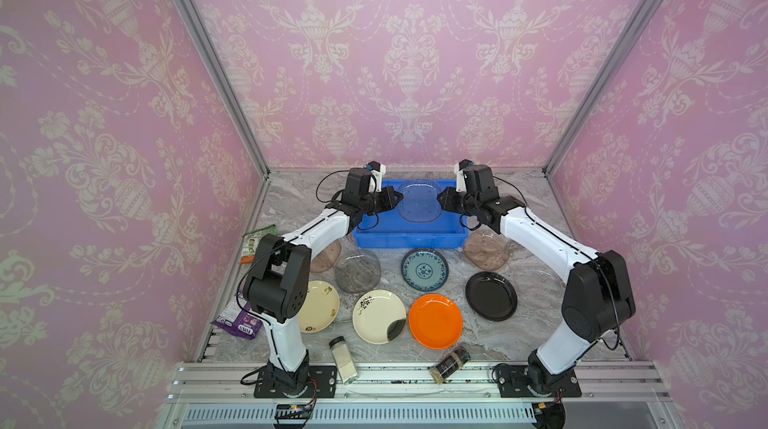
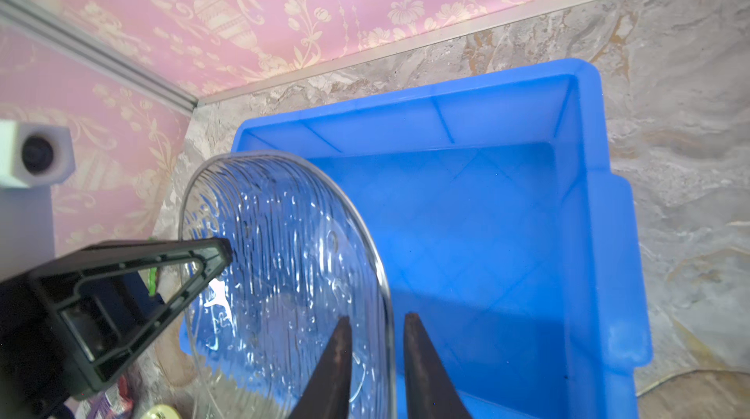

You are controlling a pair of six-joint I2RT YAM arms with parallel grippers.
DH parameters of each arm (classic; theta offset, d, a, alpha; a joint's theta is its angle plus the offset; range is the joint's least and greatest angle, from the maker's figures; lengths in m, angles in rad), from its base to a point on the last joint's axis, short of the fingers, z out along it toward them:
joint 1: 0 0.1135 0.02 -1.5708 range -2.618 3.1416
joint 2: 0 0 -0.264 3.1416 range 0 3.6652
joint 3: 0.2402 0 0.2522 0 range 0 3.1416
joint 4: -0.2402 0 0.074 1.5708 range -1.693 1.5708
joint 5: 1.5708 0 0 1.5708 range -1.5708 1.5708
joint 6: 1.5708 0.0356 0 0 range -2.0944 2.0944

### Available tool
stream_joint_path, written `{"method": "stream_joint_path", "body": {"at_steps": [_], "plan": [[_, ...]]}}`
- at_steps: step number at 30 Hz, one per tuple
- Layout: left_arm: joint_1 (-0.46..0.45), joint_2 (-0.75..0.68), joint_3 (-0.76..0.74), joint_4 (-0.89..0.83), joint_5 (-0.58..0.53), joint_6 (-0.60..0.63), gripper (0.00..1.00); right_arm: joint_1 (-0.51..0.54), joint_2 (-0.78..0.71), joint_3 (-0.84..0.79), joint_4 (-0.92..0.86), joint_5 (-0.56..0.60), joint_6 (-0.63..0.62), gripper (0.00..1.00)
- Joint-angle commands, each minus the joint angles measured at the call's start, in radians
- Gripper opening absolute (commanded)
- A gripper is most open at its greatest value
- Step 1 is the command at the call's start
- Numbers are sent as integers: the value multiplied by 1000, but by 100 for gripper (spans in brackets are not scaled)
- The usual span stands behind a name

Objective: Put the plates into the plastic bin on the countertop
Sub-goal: 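Carry the clear plate over the bin with right gripper while left gripper grasps its rim, then lower the clear plate into the bin with left gripper while right gripper withdraws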

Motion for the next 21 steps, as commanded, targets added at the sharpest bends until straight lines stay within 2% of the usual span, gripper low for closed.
{"method": "stream_joint_path", "body": {"at_steps": [1, 3, 10, 17, 21], "plan": [[-13, 29, 62, -60, -66, -23, 0, -21, -40, -5, -17, 98, -13, 43], [-23, 52, 95, -95, -98, -22, 0, -60, -74, -33, -8, 113, 4, 48], [-54, 165, 211, -138, -140, -62, 0, -239, -223, -206, 83, 76, 70, 48], [-102, 240, 248, -163, -275, -66, 0, -303, -243, -262, 88, 36, 65, 46], [-114, 285, 283, -170, -300, -74, 0, -326, -225, -286, 99, 16, 65, 46]]}}
